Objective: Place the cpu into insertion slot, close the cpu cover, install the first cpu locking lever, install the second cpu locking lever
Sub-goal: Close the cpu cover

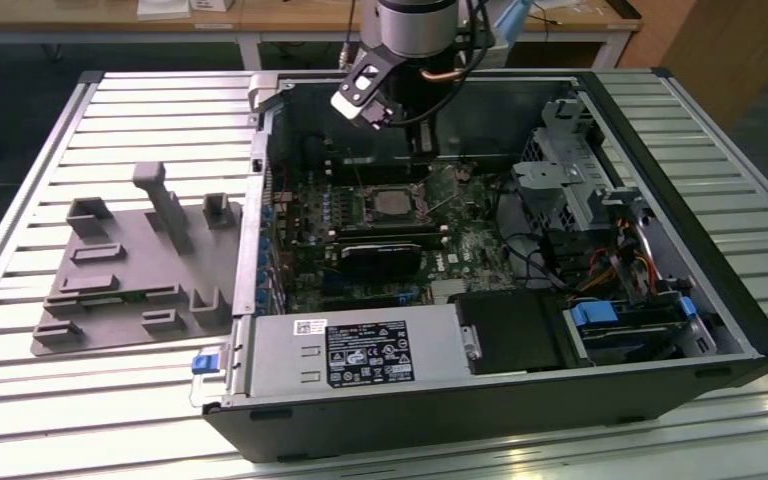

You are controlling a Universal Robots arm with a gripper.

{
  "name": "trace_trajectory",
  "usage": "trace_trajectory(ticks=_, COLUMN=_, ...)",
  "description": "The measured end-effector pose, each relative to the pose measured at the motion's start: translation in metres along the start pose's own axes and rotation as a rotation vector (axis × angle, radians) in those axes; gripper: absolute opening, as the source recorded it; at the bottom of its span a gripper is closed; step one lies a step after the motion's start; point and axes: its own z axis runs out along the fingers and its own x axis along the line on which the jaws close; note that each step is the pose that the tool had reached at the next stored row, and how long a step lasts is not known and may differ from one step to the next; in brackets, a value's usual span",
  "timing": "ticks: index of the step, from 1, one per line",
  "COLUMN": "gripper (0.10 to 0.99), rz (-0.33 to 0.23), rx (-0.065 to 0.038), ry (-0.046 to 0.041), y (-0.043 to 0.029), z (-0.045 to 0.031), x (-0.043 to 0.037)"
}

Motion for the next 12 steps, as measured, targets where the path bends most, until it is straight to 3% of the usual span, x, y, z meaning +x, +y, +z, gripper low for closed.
trace_trajectory(ticks=12, gripper=0.102, rz=0.000, rx=0.009, ry=-0.0004, y=0.0416, z=0.0049, x=0.0008)
